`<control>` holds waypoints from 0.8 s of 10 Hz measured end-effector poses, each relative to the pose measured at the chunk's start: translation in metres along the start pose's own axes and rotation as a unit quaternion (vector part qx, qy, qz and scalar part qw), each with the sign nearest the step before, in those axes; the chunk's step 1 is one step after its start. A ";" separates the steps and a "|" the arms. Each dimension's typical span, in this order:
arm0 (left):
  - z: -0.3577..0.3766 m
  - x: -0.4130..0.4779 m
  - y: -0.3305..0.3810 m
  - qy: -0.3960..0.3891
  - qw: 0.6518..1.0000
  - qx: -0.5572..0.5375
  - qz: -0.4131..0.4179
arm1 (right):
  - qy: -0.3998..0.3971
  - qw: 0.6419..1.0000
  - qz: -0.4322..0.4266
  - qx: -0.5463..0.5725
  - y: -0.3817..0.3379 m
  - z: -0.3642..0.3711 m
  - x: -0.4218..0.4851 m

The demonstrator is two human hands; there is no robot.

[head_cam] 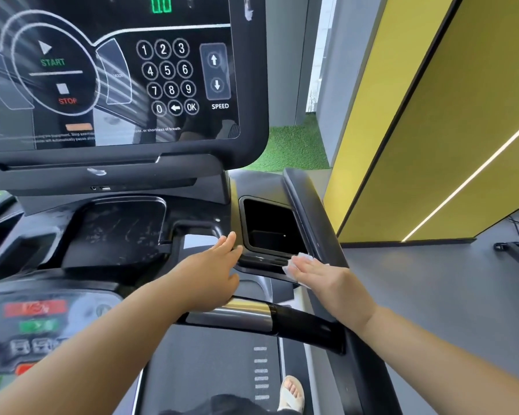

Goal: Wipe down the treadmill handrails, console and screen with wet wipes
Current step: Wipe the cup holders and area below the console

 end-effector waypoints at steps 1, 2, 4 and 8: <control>-0.004 -0.004 0.008 -0.024 0.999 0.028 -0.018 | -0.016 1.000 -0.008 -0.011 -0.019 0.018 0.024; -0.005 -0.008 0.009 -0.008 0.995 0.102 0.003 | -0.047 0.999 -0.016 0.018 -0.026 0.026 0.033; -0.003 -0.006 0.001 0.109 0.993 0.048 0.009 | -0.064 0.997 -0.034 0.033 -0.003 0.010 0.016; -0.001 -0.006 0.010 -0.027 0.926 0.363 0.101 | -0.092 0.994 -0.042 0.030 -0.003 0.021 0.021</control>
Point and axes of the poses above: each hand's wrist, its own x-axis towards the middle knuckle, its own z-axis out of the palm, y = z × x, the point moved 3 cm from there along x, towards the middle knuckle, and after that the axes turned 5 degrees about z, right-handed, at the moved point
